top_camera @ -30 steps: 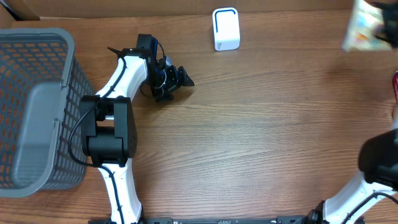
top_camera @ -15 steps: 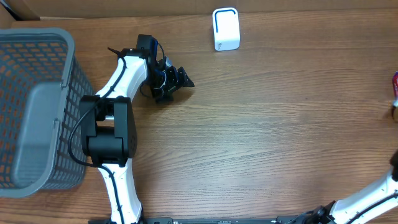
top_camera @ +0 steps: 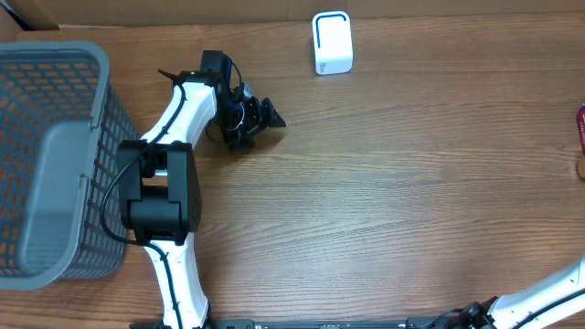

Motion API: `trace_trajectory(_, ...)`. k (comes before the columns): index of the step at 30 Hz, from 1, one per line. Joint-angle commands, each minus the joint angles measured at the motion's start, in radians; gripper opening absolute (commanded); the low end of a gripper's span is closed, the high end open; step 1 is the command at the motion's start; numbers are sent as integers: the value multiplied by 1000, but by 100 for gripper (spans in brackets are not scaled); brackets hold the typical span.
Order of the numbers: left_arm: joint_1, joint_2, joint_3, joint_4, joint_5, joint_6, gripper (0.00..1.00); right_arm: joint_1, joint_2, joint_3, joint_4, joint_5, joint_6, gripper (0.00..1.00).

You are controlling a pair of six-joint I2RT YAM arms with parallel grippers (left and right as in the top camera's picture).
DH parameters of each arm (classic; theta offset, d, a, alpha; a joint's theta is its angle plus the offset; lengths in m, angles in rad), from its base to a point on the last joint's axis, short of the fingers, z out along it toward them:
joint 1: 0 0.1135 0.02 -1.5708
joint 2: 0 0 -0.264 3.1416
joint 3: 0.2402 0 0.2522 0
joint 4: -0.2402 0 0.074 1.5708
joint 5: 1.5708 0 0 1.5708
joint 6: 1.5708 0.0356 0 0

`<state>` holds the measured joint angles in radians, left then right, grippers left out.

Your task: Scan the item barcode

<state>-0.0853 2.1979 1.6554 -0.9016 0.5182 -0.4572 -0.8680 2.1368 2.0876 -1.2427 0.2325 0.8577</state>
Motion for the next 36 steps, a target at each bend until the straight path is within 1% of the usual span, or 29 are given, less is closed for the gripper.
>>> trace_trajectory(1,-7,7,-6,-5,9,16,83,4,8,6,8,-60,-58,43)
trace_trajectory(2,-7,7,-4,-7,24,18,82,4,8,6,11,-97,-80,44)
trace_trajectory(5,-6,0,7,-10,110,89,81,4,1,8,11,-207,-128,49)
trace_trajectory(7,-7,-6,33,-39,142,135,81,4,-12,8,11,-271,-134,50)
trace_trajectory(10,-22,-18,98,-124,118,196,82,5,-48,8,13,-358,-148,50)
trace_trajectory(12,-35,-32,137,-171,77,200,84,9,-74,8,22,-446,-203,50)
trace_trajectory(14,-53,-56,170,-205,42,200,87,22,-104,8,17,-576,-295,60)
trace_trajectory(17,-80,-105,203,-220,16,199,91,62,-140,8,-27,-683,-363,64)
trace_trajectory(20,-103,-175,209,-221,-5,199,92,116,-169,8,-85,-692,-388,67)
trace_trajectory(23,-124,-262,209,-238,-76,187,95,187,-199,8,-142,-702,-426,70)
trace_trajectory(27,-139,-396,209,-275,-247,117,97,274,-230,8,-206,-704,-467,72)
trace_trajectory(30,-145,-496,209,-311,-342,73,99,330,-249,8,-275,-706,-499,75)
trace_trajectory(33,-145,-579,209,-352,-360,58,100,385,-259,8,-382,-713,-529,76)
trace_trajectory(36,-145,-650,209,-409,-373,24,100,450,-264,5,-452,-760,-625,77)
